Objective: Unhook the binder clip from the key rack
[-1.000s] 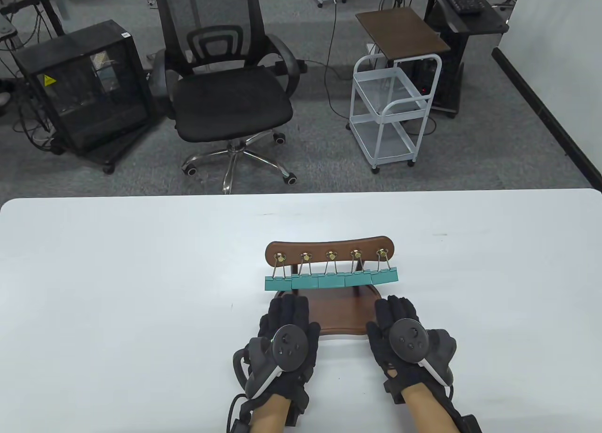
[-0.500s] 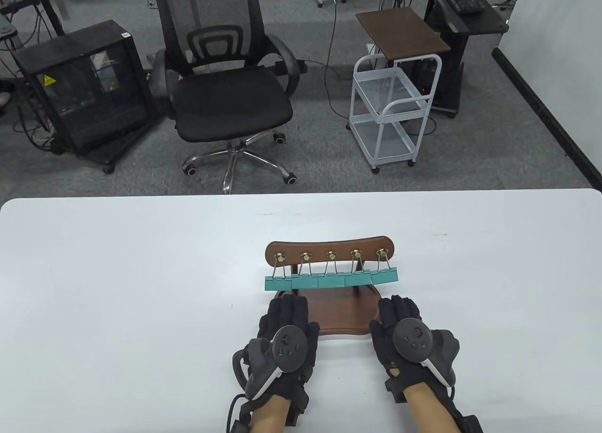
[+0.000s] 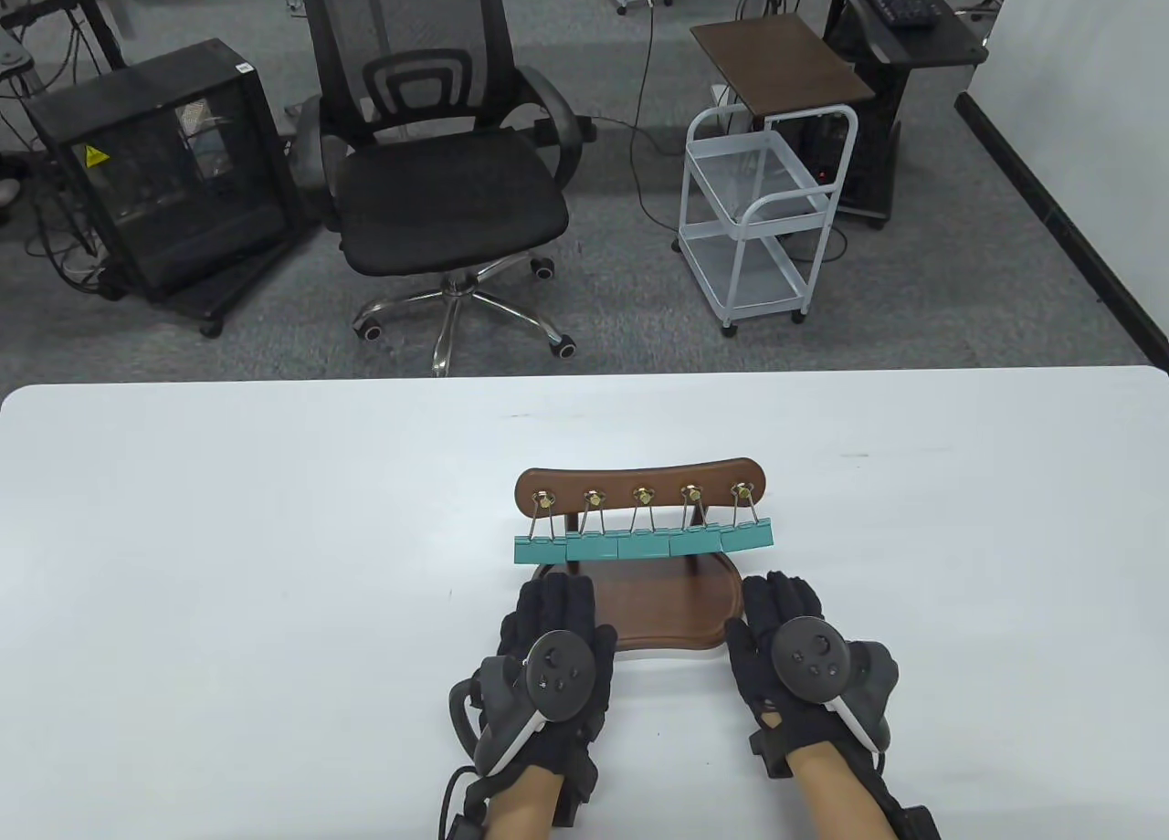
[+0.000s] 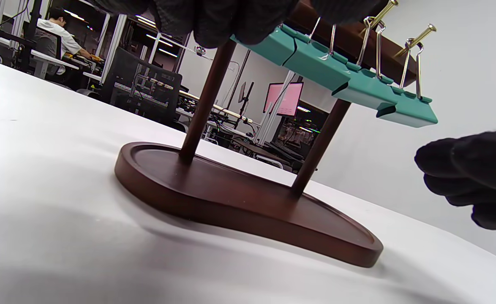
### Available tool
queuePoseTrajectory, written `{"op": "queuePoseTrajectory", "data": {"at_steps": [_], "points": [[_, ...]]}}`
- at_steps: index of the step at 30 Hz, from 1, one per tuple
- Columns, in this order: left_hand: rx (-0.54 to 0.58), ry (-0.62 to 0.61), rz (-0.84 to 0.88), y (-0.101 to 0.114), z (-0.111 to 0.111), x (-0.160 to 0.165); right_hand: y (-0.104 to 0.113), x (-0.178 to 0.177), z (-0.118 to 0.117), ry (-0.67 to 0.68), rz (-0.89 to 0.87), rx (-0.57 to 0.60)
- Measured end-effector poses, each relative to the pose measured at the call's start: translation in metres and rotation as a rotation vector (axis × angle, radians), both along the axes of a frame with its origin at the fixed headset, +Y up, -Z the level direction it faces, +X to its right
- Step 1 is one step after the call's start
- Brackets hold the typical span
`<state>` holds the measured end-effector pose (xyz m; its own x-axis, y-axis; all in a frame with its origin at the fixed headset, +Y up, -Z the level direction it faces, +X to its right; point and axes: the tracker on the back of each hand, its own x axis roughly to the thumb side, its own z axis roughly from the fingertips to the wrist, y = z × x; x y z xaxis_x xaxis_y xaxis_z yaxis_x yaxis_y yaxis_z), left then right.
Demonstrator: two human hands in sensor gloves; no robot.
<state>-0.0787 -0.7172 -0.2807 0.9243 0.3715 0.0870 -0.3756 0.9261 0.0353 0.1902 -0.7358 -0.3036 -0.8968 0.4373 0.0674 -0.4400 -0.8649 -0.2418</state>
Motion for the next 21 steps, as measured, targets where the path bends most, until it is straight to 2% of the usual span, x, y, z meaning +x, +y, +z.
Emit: {"op": "queuePoseTrajectory", "data": {"at_steps": [9, 13, 16, 21], "points": [[0.008, -0.008, 0.007, 0.001, 0.000, 0.001, 0.004, 0.019, 0.000, -0.079, -0.183, 0.074], [0.010, -0.012, 0.010, 0.001, 0.000, 0.002, 0.007, 0.029, -0.002, -0.136, -0.340, 0.107], [0.009, -0.014, 0.017, 0.001, 0.001, 0.002, 0.005, 0.037, -0.009, -0.162, -0.495, 0.089], [0.013, -0.022, 0.025, 0.002, 0.001, 0.002, -0.003, 0.044, -0.024, -0.113, -0.756, 0.045]]}}
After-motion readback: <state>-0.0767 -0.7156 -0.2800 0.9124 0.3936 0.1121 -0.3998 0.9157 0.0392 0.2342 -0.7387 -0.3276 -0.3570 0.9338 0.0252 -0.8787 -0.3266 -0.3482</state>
